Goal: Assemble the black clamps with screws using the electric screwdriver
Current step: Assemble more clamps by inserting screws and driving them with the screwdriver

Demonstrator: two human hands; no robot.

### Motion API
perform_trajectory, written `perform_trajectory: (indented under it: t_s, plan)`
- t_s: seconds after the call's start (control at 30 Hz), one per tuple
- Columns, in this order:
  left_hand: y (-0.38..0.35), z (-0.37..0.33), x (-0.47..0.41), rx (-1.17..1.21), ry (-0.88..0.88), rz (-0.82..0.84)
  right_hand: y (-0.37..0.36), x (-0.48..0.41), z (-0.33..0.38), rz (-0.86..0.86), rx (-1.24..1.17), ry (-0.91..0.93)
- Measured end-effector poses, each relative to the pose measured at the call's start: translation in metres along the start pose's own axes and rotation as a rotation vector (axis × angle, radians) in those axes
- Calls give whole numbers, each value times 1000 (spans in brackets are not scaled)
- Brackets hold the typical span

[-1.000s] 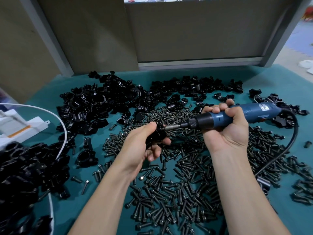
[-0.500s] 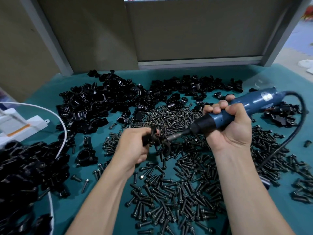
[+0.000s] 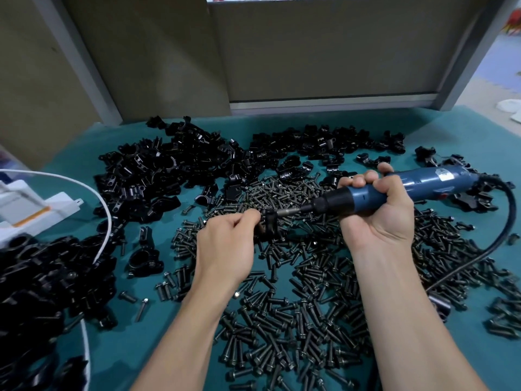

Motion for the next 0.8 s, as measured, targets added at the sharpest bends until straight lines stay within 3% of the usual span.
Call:
perform_trajectory:
  t_s: [0.1, 0.4, 0.8]
  plan:
    - [1, 1, 1, 42, -19, -6, -1, 0, 1, 17, -19, 0]
    - [-10, 5, -3, 25, -57, 309, 2, -3, 7, -27, -26, 12]
    - [-4, 3, -7, 142, -123, 64, 6, 0, 0, -110, -41, -20]
Point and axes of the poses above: each hand's wrist, its own x-axis away from the middle knuckle, its own y-axis out of the back of the hand, z = x × y, the point moved 5 cm from there along -x, towards the middle knuckle, and after that the axes turned 11 degrees about -z, right-handed, at the moved point
